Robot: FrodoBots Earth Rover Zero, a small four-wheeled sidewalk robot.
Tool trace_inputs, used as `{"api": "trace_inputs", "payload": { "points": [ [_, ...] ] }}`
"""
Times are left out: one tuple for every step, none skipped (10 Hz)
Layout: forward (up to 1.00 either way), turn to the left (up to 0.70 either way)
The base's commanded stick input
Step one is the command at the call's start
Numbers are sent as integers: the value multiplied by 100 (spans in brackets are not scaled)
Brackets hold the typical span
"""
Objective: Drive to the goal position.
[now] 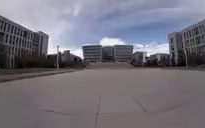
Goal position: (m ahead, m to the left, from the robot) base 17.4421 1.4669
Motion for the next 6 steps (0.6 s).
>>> {"api": "trace_inputs", "payload": {
  "points": [
    [85, 0],
    [85, 0],
    [85, 0],
    [85, 0],
    [85, 0],
    [85, 0]
  ]
}}
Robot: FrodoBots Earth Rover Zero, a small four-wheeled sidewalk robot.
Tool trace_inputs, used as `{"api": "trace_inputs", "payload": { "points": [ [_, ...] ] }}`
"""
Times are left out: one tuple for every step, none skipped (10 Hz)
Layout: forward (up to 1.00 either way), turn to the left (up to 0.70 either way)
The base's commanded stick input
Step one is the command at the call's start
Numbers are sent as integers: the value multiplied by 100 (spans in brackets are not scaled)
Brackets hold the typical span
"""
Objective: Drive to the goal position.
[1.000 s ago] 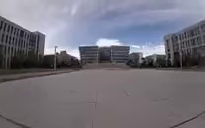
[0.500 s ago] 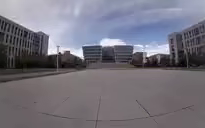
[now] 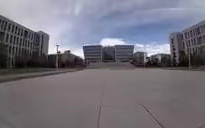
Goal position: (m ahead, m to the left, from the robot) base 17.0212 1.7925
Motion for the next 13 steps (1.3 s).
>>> {"api": "trace_inputs", "payload": {
  "points": [
    [85, 0],
    [85, 0],
    [85, 0],
    [85, 0],
    [85, 0],
    [85, 0],
    [85, 0],
    [85, 0],
    [85, 0],
    [85, 0],
    [85, 0],
    [85, 0],
    [85, 0]
  ]
}}
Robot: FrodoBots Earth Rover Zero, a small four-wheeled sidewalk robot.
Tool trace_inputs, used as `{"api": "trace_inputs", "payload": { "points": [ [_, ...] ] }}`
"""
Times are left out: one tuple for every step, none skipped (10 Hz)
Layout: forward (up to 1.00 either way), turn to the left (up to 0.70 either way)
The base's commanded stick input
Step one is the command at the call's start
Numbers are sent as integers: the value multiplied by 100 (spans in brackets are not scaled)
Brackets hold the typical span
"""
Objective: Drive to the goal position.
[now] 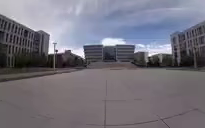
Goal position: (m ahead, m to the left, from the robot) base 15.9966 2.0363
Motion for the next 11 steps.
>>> {"api": "trace_inputs", "payload": {
  "points": [
    [85, 0],
    [85, 0],
    [85, 0],
    [85, 0],
    [85, 0],
    [85, 0],
    [85, 0],
    [85, 0],
    [85, 0],
    [85, 0],
    [85, 0]
  ]
}}
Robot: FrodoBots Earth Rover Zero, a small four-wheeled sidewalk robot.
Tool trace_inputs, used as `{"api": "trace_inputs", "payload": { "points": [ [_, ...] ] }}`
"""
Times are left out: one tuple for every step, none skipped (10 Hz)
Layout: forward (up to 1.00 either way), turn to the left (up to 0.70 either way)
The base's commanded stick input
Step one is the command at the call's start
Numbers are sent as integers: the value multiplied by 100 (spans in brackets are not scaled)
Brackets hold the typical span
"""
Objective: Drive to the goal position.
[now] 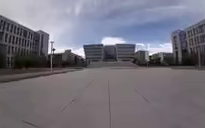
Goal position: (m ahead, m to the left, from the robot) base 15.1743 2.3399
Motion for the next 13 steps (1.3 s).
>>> {"api": "trace_inputs", "payload": {
  "points": [
    [85, 0],
    [85, 0],
    [85, 0],
    [85, 0],
    [85, 0],
    [85, 0],
    [85, 0],
    [85, 0],
    [85, 0],
    [85, 0],
    [85, 0],
    [85, 0],
    [85, 0]
  ]
}}
